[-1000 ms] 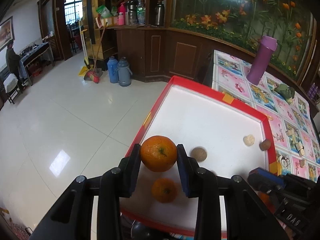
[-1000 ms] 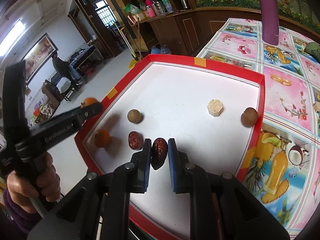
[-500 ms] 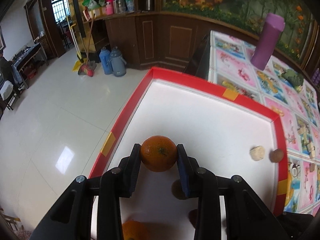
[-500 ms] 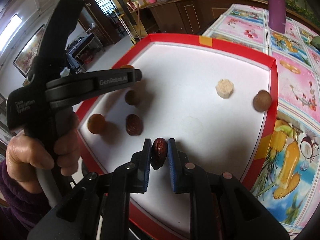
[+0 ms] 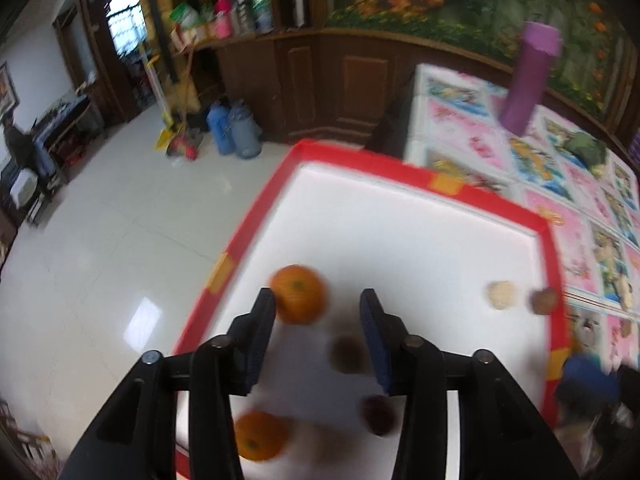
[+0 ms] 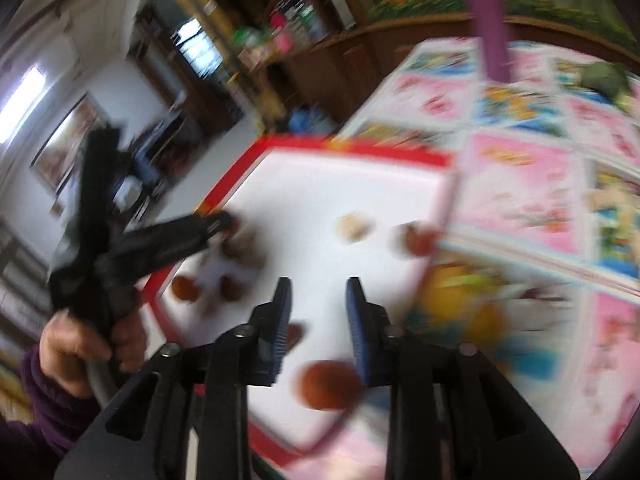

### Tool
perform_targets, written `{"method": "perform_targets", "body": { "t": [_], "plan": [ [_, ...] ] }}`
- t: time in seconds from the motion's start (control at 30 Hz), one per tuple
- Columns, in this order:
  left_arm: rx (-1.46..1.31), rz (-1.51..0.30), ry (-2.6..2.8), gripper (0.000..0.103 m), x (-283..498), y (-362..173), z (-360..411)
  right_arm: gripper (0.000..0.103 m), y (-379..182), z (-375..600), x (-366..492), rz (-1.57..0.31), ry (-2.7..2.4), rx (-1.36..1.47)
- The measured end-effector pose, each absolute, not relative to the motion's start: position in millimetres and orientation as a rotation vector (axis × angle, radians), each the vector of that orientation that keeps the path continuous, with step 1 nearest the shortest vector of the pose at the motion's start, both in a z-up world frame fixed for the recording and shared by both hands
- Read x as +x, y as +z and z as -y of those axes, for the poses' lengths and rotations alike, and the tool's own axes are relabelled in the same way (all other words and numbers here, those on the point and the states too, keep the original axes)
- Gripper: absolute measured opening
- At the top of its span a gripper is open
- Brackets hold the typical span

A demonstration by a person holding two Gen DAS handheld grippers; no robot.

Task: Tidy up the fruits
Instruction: 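Swing the left tool back to the table while the right gripper grasps a beige cake piece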

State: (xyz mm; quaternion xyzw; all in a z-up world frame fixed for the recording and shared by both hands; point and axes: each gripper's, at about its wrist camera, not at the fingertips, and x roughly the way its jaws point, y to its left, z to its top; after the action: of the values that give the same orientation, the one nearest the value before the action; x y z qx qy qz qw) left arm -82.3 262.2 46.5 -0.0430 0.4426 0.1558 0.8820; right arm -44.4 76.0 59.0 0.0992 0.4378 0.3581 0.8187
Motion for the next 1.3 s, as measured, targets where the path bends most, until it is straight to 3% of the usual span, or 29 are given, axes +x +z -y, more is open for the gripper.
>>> {"method": "perform_targets", "body": {
  "t": [0.07,0.5,1.0,1.3],
  "plan": [
    [-0.065,-0.906,0.279,0.047,-84,53,-243,0.043,59,-44,-40,-0.903,0.7,0.237],
    [0.104,-0.915,-0.028,0.047,-55,57,-87,0.043,36,152,-18,-0.881,0.334,0.307],
    [0.158,-0.963,-0.151,0.047,40,16,-2,0.043,14,126,-12,-0.942,0.474,0.197],
    [0.143,-0.949,-0.24,0.047,54,7,15,0.043,5,117,-11,-0.955,0.469,0.14]
  ]
}}
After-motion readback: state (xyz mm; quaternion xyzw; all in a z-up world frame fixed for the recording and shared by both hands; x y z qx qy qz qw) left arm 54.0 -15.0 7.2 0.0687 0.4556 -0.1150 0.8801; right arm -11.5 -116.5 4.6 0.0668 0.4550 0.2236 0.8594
